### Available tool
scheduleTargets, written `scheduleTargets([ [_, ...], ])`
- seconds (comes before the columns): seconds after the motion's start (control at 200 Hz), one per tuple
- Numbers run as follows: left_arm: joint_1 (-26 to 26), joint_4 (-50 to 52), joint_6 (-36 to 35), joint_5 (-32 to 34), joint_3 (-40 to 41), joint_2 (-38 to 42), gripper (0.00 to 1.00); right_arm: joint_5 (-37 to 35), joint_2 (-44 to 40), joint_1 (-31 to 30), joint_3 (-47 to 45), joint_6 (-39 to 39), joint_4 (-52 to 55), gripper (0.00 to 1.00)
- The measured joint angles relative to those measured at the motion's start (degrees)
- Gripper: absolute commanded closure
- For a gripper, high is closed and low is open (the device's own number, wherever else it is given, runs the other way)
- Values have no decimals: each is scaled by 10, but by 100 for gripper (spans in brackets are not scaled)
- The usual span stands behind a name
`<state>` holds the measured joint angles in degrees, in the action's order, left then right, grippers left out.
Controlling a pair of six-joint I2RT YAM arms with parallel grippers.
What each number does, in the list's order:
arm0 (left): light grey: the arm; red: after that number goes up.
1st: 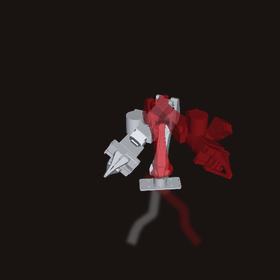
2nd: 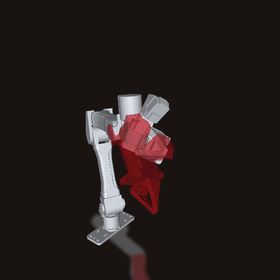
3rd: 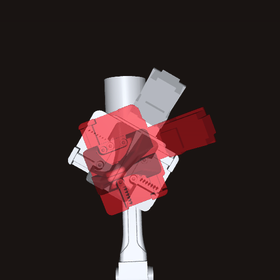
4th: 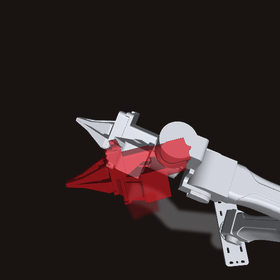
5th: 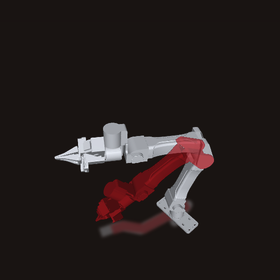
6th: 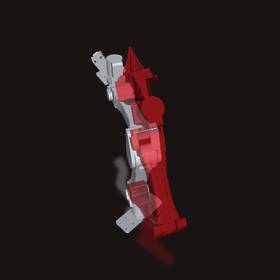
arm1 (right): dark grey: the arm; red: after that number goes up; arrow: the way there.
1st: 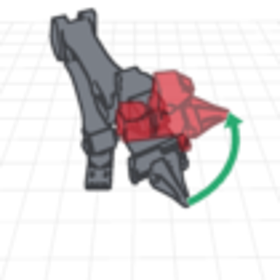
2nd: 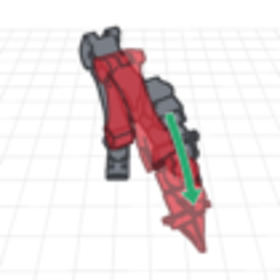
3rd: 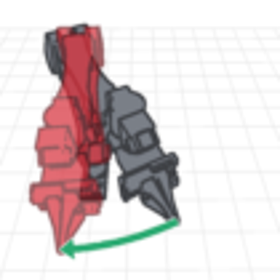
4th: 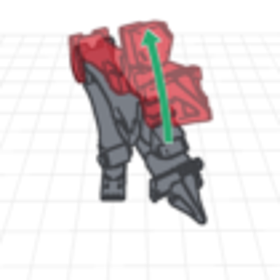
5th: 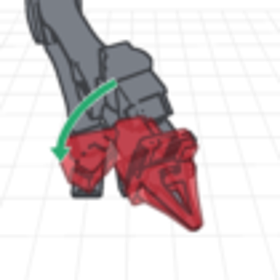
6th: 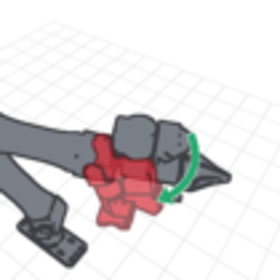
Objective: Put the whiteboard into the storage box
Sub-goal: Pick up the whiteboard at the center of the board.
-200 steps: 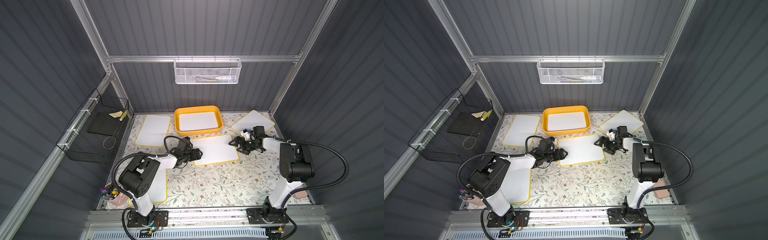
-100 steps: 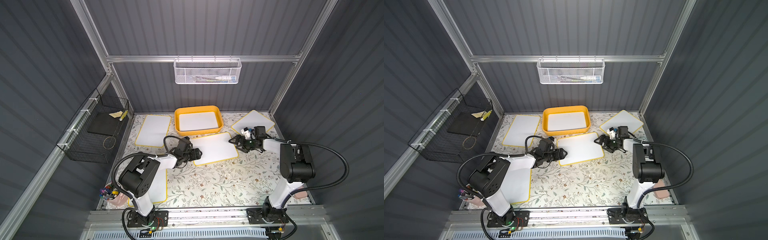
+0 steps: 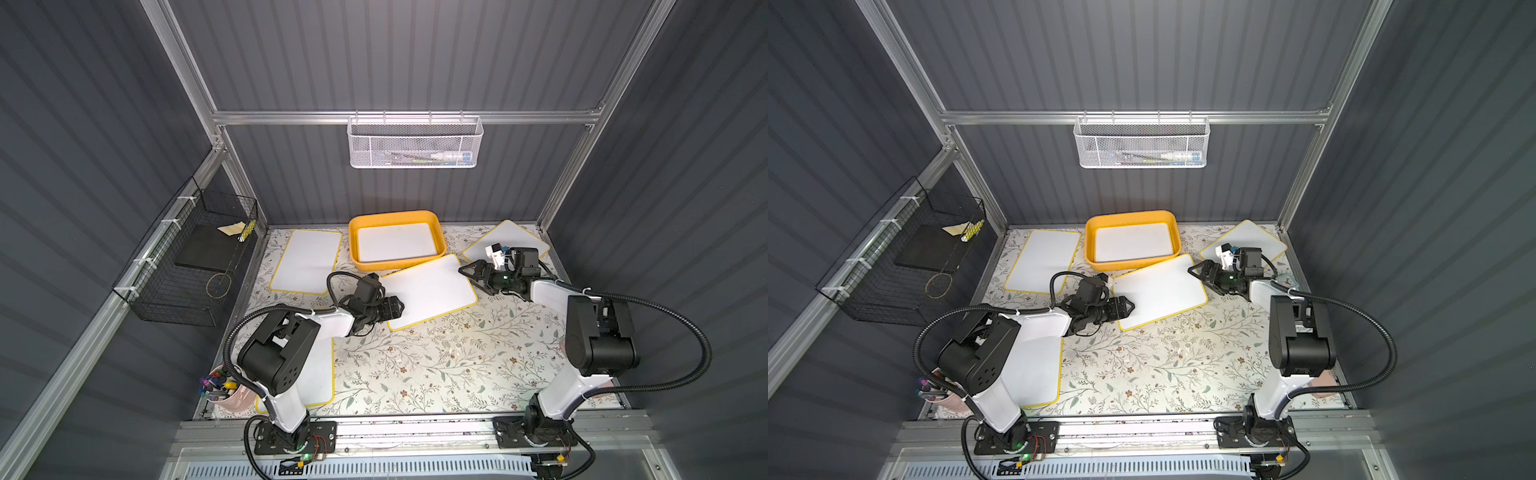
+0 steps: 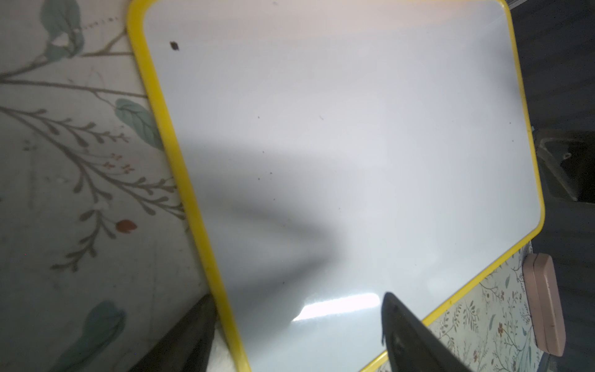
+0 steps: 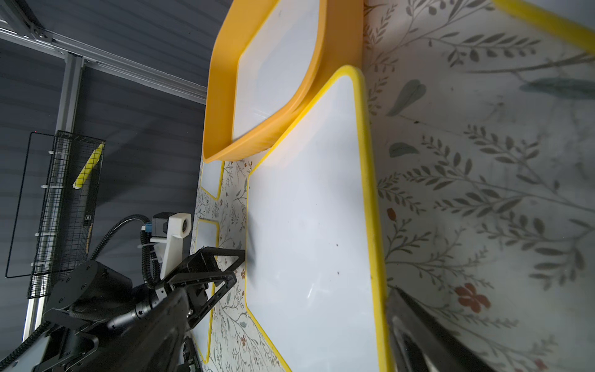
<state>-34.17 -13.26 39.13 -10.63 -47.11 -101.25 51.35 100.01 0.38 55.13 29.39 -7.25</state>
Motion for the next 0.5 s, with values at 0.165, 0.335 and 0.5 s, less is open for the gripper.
scheduleTargets([
  [0.165,0,0,2,0,0,-1,19,5,0,0,-4,18,-30,5],
  [0.335,0,0,2,0,0,-1,19,9,3,0,-13,47,-70,5],
  [0.5,0,0,2,0,0,-1,19,5,15,-3,-26,88,-136,6],
])
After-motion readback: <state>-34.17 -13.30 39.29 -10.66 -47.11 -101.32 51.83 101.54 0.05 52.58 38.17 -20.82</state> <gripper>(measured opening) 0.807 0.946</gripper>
